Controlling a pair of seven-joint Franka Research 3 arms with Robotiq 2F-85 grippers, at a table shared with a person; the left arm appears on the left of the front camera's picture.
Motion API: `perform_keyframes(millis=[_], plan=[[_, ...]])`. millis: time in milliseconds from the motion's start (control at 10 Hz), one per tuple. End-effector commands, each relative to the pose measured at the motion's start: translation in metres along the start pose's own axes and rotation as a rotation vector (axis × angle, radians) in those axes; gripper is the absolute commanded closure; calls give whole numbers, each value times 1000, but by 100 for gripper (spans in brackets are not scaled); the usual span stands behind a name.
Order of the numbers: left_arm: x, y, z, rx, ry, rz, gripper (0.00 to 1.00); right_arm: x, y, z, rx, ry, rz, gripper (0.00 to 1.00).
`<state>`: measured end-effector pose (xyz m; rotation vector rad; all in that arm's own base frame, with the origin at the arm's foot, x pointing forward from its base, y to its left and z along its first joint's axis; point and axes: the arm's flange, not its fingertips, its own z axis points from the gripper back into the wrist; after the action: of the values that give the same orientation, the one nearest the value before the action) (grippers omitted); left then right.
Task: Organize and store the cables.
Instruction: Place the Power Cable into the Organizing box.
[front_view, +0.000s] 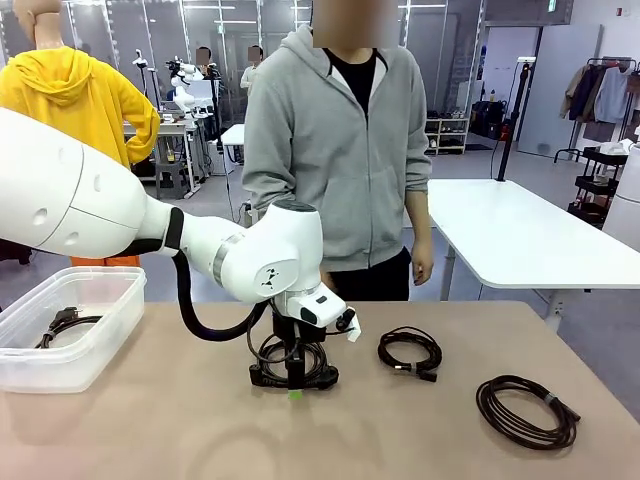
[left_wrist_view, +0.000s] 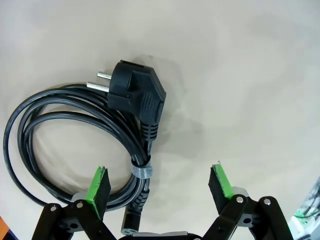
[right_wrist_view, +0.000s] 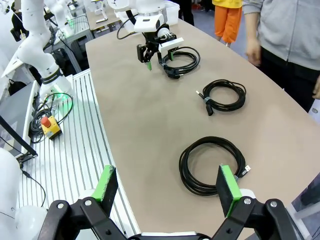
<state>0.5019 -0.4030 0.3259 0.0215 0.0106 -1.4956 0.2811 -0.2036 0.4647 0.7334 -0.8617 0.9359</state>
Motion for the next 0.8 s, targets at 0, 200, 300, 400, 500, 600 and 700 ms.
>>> perform_keyframes(millis=[0, 200, 300, 400, 500, 600, 700], plan=[[-4, -2, -9, -36, -51, -11, 0, 0, 0, 0, -1, -14, 11, 0], [-5, 4, -17, -42, -72, -3, 0, 0, 0, 0, -1, -14, 11, 0], [-7, 6, -19, -45, -67, 13, 0, 0, 0, 0, -1, -14, 11, 0], [-7, 8, -21, -47, -66, 15, 0, 0, 0, 0, -1, -14, 11, 0], [-7, 9, -23, -43, -62, 13, 33, 0, 0, 0, -1, -14, 11, 0], [-6, 9, -23, -43, -64, 12, 60, 0, 0, 0, -1, -14, 11, 0], [-5, 9, -21, -42, -63, 7, 92, 0, 0, 0, -1, -14, 11, 0]])
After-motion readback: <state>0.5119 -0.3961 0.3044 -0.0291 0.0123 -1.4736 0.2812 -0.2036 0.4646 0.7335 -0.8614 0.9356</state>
